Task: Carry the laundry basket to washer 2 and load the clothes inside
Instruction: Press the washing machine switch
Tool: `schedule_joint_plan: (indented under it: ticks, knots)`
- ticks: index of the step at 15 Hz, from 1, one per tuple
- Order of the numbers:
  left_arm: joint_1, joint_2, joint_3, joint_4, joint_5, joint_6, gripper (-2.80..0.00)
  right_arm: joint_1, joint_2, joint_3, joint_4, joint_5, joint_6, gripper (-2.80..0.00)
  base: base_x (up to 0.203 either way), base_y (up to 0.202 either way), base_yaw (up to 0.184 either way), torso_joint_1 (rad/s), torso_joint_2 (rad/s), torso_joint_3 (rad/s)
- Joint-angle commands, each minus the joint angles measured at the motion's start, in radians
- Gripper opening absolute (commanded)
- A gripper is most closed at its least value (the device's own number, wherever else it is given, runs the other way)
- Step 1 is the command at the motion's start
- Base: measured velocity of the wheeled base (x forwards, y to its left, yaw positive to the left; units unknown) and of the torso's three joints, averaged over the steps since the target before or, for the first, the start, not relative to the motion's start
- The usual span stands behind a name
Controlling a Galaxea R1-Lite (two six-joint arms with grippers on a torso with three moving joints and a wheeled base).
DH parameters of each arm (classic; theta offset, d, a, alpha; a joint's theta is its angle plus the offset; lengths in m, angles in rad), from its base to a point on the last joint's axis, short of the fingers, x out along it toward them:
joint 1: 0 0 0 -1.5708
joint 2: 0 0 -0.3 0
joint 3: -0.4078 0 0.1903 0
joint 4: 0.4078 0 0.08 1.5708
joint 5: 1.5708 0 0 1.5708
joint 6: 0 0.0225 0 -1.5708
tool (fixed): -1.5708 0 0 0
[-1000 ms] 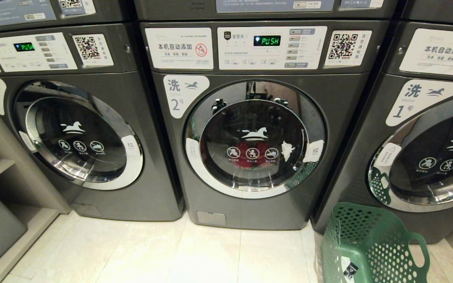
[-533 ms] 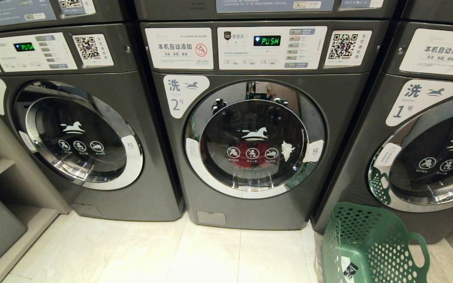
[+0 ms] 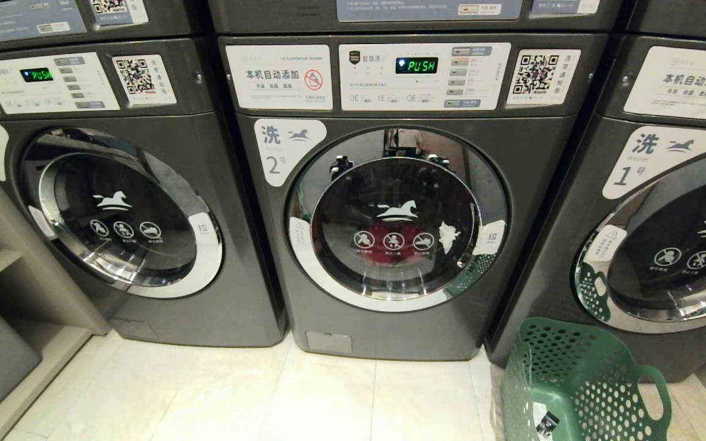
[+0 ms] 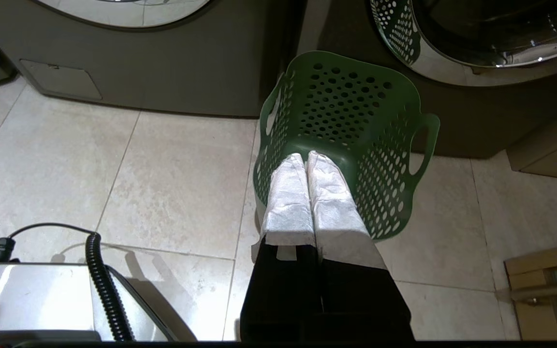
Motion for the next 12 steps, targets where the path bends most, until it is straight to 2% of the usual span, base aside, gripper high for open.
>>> schedule_joint_plan:
  ticks: [1,7,12]
  knots:
    - [0.000,0.002,0.000,0.000,0.000,0.001,-2.80,-0.001,0.002,0.000,-0.001,0.000,-0.001,-2.80,0.163,0.000,0.001,0.001,0.00,0.005]
    - [0.000,0.002,0.000,0.002,-0.002,0.001,-2.80,0.000,0.002,0.000,-0.001,0.002,-0.004,-2.80,0.188,0.000,-0.001,0.004,0.00,0.003]
    - [0.000,0.002,-0.001,0.002,-0.002,0.001,-2.80,0.000,0.002,0.000,-0.001,0.000,0.000,-2.80,0.015,0.000,-0.001,0.004,0.00,0.001]
